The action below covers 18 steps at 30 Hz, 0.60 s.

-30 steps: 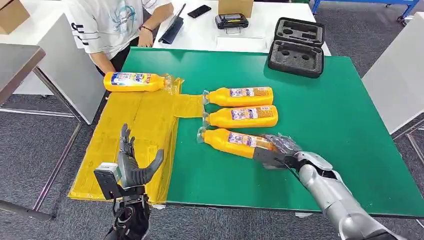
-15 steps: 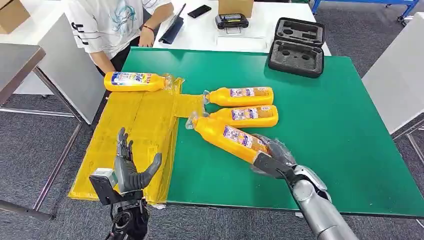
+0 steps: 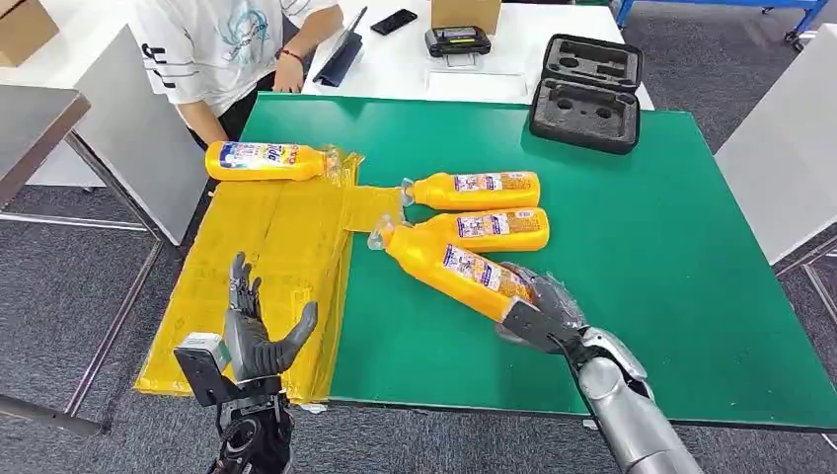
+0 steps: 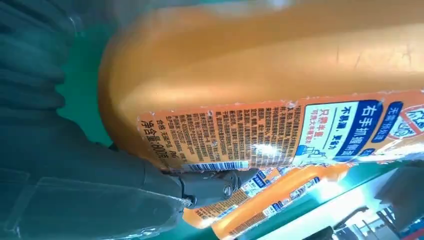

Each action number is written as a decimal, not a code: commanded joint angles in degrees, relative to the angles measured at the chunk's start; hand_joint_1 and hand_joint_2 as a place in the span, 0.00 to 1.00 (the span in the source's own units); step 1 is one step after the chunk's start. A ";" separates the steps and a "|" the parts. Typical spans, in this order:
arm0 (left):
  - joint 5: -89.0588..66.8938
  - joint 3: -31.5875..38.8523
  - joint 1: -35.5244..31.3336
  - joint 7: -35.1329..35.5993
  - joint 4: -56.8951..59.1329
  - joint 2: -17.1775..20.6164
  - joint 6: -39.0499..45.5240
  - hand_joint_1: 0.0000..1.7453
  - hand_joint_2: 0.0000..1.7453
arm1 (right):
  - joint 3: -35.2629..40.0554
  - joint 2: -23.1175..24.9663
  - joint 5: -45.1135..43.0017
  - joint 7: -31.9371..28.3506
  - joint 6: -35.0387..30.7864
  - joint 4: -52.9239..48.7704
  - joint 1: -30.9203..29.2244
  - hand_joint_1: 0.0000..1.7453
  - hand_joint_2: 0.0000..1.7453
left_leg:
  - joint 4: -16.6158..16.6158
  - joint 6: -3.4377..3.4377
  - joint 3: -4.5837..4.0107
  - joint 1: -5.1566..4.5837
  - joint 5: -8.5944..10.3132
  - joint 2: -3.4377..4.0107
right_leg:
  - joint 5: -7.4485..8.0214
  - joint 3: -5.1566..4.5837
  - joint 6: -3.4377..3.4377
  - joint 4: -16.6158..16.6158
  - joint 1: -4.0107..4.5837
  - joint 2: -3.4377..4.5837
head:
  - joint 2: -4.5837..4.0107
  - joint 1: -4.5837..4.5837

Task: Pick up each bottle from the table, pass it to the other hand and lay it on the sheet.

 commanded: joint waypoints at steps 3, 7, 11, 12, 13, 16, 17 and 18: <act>2.98 2.81 1.37 0.17 -3.31 1.39 -1.23 0.00 1.00 | -7.33 4.77 -2.23 -1.61 -0.55 -2.80 2.07 1.00 1.00 | -0.04 -0.07 0.12 0.03 -0.05 0.08 | -0.03 0.10 -0.07 -0.03 0.03 0.08 | 0.00 0.00; 8.69 1.90 1.03 1.74 -2.13 2.75 -9.95 0.00 1.00 | -9.06 5.62 -4.27 -4.94 -0.57 -3.86 3.50 1.00 1.00 | -0.06 -0.13 0.36 0.06 -0.16 0.14 | -0.11 0.32 -0.14 -0.05 0.07 0.15 | 0.00 0.00; 11.29 -3.67 -1.05 7.33 2.50 2.34 -21.05 0.00 1.00 | -3.75 13.01 -2.26 -9.08 1.57 -1.84 2.61 1.00 1.00 | -0.05 -0.18 0.48 0.09 -0.19 0.10 | -0.16 0.42 -0.19 -0.03 0.09 0.10 | 0.00 0.00; 11.11 -4.23 -1.35 7.06 3.24 2.18 -21.08 0.00 1.00 | -3.05 13.73 -2.75 -9.40 0.55 -0.76 2.24 1.00 1.00 | -0.06 -0.16 0.42 0.09 -0.17 0.27 | -0.08 0.31 -0.17 -0.05 0.09 0.27 | 0.00 0.02; 10.91 -5.20 -2.15 7.32 4.30 2.50 -21.99 0.00 1.00 | -1.89 13.56 -3.10 -9.35 -0.03 -0.81 2.59 1.00 1.00 | -0.08 -0.12 0.33 0.07 -0.13 0.31 | -0.04 0.23 -0.14 -0.05 0.06 0.31 | 0.00 0.00; 10.61 -6.12 -3.36 8.86 5.89 3.11 -23.82 0.00 1.00 | -1.48 13.35 -3.67 -9.75 -0.23 -1.97 3.74 1.00 1.00 | -0.12 -0.15 0.34 0.05 -0.09 0.27 | -0.07 0.20 -0.14 -0.06 0.05 0.20 | 0.00 -0.02; 11.06 -5.99 -3.34 9.40 6.16 3.15 -24.88 0.00 1.00 | -1.21 13.50 -4.13 -10.33 0.09 -1.55 3.55 1.00 1.00 | -0.11 -0.15 0.29 0.08 -0.07 0.18 | -0.07 0.16 -0.14 -0.07 0.08 0.13 | 0.00 -0.02; 11.14 -6.26 -3.38 9.66 6.23 3.31 -25.59 0.00 1.00 | -1.09 13.60 -4.38 -10.69 0.26 -1.31 3.47 1.00 1.00 | -0.09 -0.12 0.24 0.08 -0.05 0.12 | -0.06 0.12 -0.12 -0.06 0.08 0.06 | 0.00 -0.02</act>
